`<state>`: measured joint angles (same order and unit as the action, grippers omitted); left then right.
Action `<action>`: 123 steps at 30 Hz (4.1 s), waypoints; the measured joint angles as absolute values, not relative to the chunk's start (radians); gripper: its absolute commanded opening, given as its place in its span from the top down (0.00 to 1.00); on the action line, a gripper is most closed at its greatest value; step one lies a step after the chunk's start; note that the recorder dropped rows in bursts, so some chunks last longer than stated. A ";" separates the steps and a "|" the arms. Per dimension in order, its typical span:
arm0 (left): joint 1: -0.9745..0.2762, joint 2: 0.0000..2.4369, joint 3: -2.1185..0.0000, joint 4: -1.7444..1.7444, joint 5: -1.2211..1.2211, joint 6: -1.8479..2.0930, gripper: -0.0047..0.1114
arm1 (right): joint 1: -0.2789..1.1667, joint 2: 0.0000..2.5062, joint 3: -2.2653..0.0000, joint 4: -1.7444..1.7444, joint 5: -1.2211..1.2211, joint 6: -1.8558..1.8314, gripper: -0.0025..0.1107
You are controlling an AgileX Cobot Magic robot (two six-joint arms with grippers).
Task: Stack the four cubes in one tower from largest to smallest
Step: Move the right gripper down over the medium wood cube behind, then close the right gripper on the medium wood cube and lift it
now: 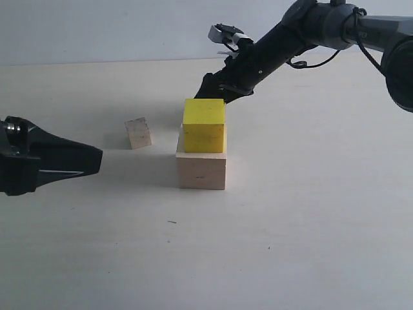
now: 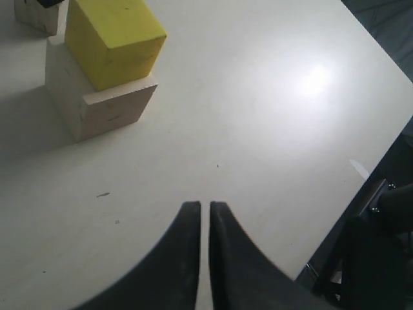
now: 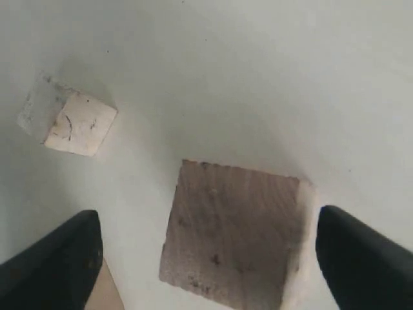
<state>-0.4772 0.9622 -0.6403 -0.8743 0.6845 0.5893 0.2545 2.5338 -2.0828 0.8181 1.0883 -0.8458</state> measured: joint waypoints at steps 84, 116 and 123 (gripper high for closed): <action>-0.477 0.962 -0.640 -0.756 0.711 0.568 0.89 | 0.121 2.411 -2.121 0.565 1.133 -0.542 0.31; -0.477 0.924 -0.640 -0.706 0.753 0.594 0.89 | 0.264 2.391 -2.127 0.234 1.059 -0.373 0.31; -0.477 0.924 -0.640 -0.695 0.754 0.594 0.89 | 0.264 2.426 -2.127 0.211 1.050 -0.373 0.31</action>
<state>-0.4772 0.9239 -0.6403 -0.6951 0.7539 0.5939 0.2642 2.4263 -2.1268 0.2107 1.0497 -0.3732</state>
